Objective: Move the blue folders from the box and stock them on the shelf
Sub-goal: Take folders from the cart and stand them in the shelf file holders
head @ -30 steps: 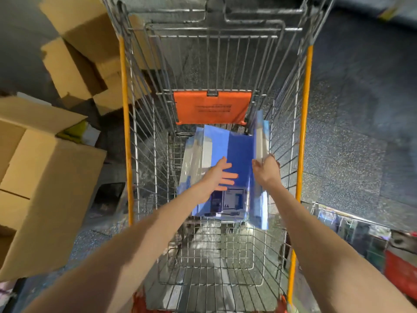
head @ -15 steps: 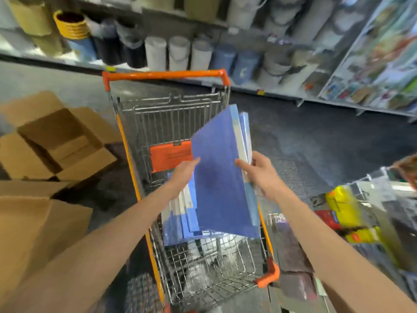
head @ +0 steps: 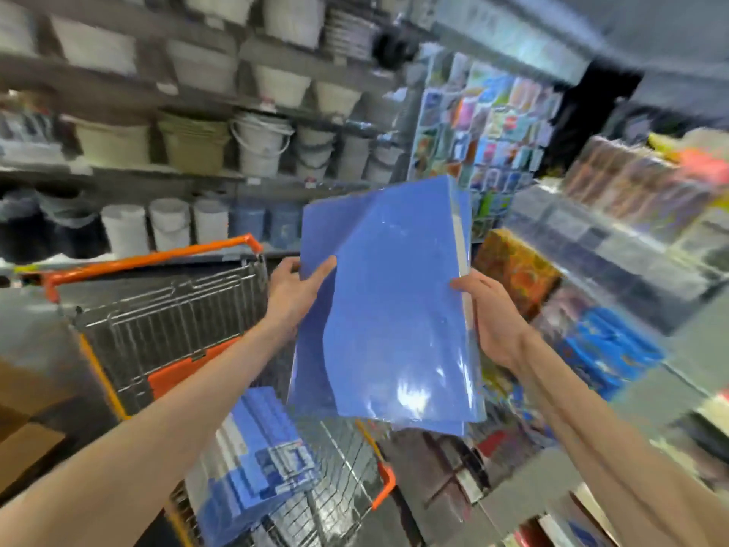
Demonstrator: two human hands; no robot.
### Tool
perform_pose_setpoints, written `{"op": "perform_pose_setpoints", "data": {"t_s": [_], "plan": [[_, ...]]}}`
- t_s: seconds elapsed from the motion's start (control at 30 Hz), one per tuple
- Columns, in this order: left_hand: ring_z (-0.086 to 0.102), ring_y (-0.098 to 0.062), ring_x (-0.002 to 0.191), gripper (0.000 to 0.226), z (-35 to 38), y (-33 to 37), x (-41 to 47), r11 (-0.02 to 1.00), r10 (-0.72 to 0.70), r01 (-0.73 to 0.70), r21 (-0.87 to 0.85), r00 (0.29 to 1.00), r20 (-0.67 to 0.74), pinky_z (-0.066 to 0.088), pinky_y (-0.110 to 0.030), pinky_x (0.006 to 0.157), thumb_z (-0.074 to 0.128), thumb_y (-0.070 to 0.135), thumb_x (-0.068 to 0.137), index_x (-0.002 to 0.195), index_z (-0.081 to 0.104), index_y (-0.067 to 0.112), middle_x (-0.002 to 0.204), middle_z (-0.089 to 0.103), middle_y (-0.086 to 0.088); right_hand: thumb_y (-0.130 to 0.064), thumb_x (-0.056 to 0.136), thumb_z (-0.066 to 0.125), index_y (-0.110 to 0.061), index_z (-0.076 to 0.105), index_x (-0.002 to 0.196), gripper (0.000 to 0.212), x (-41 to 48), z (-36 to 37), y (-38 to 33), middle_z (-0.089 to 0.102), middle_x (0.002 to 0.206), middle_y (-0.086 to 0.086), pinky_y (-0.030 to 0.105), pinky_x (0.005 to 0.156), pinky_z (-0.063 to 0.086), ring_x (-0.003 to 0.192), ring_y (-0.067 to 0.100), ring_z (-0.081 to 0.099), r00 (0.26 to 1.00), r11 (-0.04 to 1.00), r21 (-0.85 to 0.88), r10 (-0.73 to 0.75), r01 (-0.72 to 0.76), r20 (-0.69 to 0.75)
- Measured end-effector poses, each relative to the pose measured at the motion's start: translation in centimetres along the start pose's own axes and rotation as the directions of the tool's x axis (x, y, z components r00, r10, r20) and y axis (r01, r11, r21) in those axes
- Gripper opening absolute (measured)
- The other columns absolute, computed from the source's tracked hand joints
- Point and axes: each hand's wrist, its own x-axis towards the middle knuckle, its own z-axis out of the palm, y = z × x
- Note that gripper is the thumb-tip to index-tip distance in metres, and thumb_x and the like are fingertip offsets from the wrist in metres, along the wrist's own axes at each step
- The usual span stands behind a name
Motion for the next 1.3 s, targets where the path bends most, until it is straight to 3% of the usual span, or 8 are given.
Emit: {"op": "perform_pose_setpoints", "data": {"t_s": [0.27, 0.47, 0.63, 0.77, 0.87, 1.07, 1.2, 1.3], "plan": [[0.076, -0.019, 0.086, 0.053, 12.9, 13.3, -8.6, 0.946, 0.258, -0.206, -0.251, 0.946, 0.198, 0.062, -0.047, 0.08, 0.091, 0.043, 0.068, 0.101, 0.065, 0.01, 0.094, 0.078, -0.003, -0.02, 0.096, 0.063, -0.001, 0.067, 0.118, 0.029, -9.2, -12.0, -9.3, 0.077, 0.098, 0.008, 0.03, 0.066, 0.059, 0.081, 0.021, 0.074, 0.926, 0.971, 0.001, -0.227, 0.239, -0.301], [0.076, -0.018, 0.084, 0.065, 22.5, 21.8, -18.9, 0.91, 0.356, -0.225, -0.347, 0.855, 0.378, 0.062, -0.044, 0.076, 0.091, 0.048, 0.067, 0.108, 0.062, 0.007, 0.101, 0.077, -0.003, -0.031, 0.091, 0.069, 0.0, 0.065, 0.123, 0.045, -18.9, -23.3, -15.3, 0.069, 0.12, 0.022, 0.057, 0.099, 0.05, 0.113, 0.045, 0.063, 0.833, 0.92, -0.064, -0.379, 0.388, -0.402], [0.076, -0.018, 0.087, 0.065, 32.1, 28.9, -31.5, 0.832, 0.526, -0.346, -0.434, 0.741, 0.418, 0.061, -0.05, 0.081, 0.085, 0.063, 0.058, 0.098, 0.065, 0.016, 0.097, 0.078, 0.0, -0.032, 0.09, 0.07, 0.008, 0.063, 0.114, 0.047, -31.7, -33.6, -20.8, 0.068, 0.101, 0.022, 0.047, 0.079, 0.052, 0.089, 0.035, 0.064, 0.69, 0.867, -0.197, -0.486, 0.458, -0.536], [0.073, -0.014, 0.092, 0.059, 38.3, 33.0, -40.5, 0.743, 0.669, -0.573, -0.346, 0.623, 0.405, 0.058, -0.044, 0.085, 0.073, 0.06, 0.077, 0.118, 0.061, 0.02, 0.1, 0.074, 0.009, -0.028, 0.093, 0.068, 0.003, 0.065, 0.105, 0.033, -39.9, -40.1, -23.6, 0.066, 0.09, 0.017, 0.038, 0.066, 0.054, 0.075, 0.029, 0.064, 0.568, 0.831, -0.271, -0.535, 0.485, -0.625], [0.07, -0.024, 0.107, 0.058, 42.0, 35.4, -46.6, 0.619, 0.769, -0.737, -0.271, 0.5, 0.398, 0.053, -0.043, 0.093, 0.059, 0.05, 0.084, 0.135, 0.052, 0.023, 0.114, 0.074, -0.001, -0.028, 0.091, 0.071, -0.003, 0.07, 0.103, 0.029, -45.1, -44.3, -25.5, 0.074, 0.096, 0.013, 0.044, 0.071, 0.057, 0.08, 0.028, 0.069, 0.436, 0.795, -0.343, -0.573, 0.5, -0.694], [0.074, -0.025, 0.091, 0.05, 49.5, 39.4, -54.1, 0.397, 0.874, -0.876, -0.275, 0.269, 0.406, 0.054, -0.044, 0.087, 0.058, 0.042, 0.087, 0.135, 0.052, 0.027, 0.115, 0.074, 0.007, -0.042, 0.078, 0.075, -0.012, 0.064, 0.085, 0.033, -51.7, -51.0, -29.7, 0.074, 0.088, 0.006, 0.044, 0.072, 0.058, 0.075, 0.017, 0.068, 0.054, 0.703, -0.648, -0.689, 0.293, -0.722], [0.073, -0.029, 0.098, 0.052, 54.3, 41.7, -56.5, 0.186, 0.92, -0.938, -0.292, 0.061, 0.387, 0.056, -0.045, 0.082, 0.053, 0.044, 0.09, 0.139, 0.051, 0.026, 0.122, 0.072, 0.0, -0.036, 0.085, 0.074, -0.019, 0.056, 0.076, 0.026, -53.3, -54.4, -32.6, 0.063, 0.075, -0.009, 0.026, 0.059, 0.046, 0.064, 0.007, 0.058, -0.154, 0.624, -0.767, -0.751, 0.152, -0.642], [0.071, -0.033, 0.092, 0.051, 58.7, 42.9, -56.6, 0.05, 0.929, -0.97, -0.236, -0.042, 0.369, 0.052, -0.04, 0.073, 0.051, 0.044, 0.096, 0.144, 0.047, 0.029, 0.102, 0.075, -0.003, -0.035, 0.087, 0.072, -0.015, 0.055, 0.082, 0.027, -52.7, -57.0, -34.5, 0.059, 0.074, -0.01, 0.017, 0.052, 0.038, 0.06, 0.001, 0.051, -0.256, 0.588, -0.803, -0.764, 0.1, -0.592]]}}
